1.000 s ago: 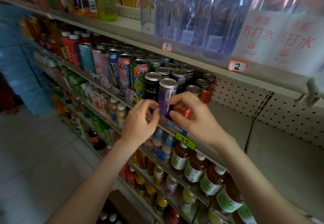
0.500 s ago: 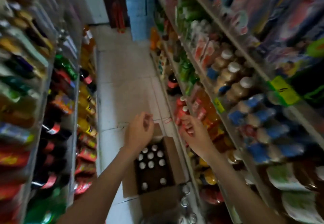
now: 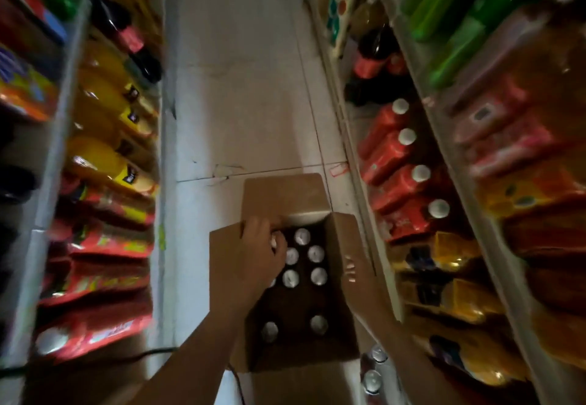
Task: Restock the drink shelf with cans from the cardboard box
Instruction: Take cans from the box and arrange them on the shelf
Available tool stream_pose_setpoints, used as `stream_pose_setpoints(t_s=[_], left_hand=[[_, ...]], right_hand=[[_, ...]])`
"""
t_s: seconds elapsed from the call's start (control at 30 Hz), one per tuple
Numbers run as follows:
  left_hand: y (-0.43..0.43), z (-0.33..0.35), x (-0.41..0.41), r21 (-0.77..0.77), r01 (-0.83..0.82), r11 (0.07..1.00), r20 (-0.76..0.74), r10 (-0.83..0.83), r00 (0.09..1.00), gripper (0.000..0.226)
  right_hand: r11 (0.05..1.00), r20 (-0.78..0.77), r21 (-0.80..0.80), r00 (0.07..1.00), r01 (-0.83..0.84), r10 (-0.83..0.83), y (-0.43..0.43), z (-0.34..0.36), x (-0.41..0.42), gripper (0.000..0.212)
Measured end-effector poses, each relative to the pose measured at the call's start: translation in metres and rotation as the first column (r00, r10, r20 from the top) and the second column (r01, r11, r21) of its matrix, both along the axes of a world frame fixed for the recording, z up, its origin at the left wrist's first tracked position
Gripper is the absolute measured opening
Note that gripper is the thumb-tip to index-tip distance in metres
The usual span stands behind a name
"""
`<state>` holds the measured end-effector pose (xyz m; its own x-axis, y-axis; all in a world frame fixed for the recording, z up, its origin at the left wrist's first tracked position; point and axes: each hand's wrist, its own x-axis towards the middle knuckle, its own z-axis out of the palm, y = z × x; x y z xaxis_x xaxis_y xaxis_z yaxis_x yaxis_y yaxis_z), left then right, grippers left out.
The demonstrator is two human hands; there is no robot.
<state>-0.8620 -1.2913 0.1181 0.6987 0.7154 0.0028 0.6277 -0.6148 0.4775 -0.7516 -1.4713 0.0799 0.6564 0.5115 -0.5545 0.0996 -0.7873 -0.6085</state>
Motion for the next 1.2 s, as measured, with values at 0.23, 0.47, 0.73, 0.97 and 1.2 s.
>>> stream_pose_setpoints(t_s=[0.23, 0.47, 0.73, 0.97, 1.2], left_hand=[[-0.011, -0.173, 0.019, -0.286, -0.049, 0.957, -0.026, 0.043, 0.999, 0.027], [-0.051, -0.299, 0.031, -0.447, 0.009, 0.895, -0.488, -0.253, 0.835, 0.069], [-0.072, -0.352, 0.018, -0.146, 0.087, 0.985, -0.538, -0.153, 0.829, 0.095], [-0.09, -0.365, -0.004, -0.117, -0.017, 0.993, -0.497, -0.044, 0.867, 0.095], [-0.085, -0.365, -0.009, -0.052, -0.047, 0.998, -0.559, 0.01, 0.829, 0.078]], right_hand=[[0.948, 0.075, -0.227, 0.966, -0.225, 0.247, 0.012, -0.182, -0.015, 0.052], [0.898, 0.084, -0.336, 0.941, -0.283, 0.328, 0.048, -0.279, -0.011, 0.086], [0.927, 0.43, -0.316, 0.84, -0.203, 0.331, 0.041, -0.329, -0.033, 0.101], [0.936, 0.473, -0.272, 0.817, -0.222, 0.331, 0.013, -0.33, -0.049, 0.093], [0.953, 0.584, -0.242, 0.757, -0.182, 0.293, 0.012, -0.345, -0.048, 0.039]])
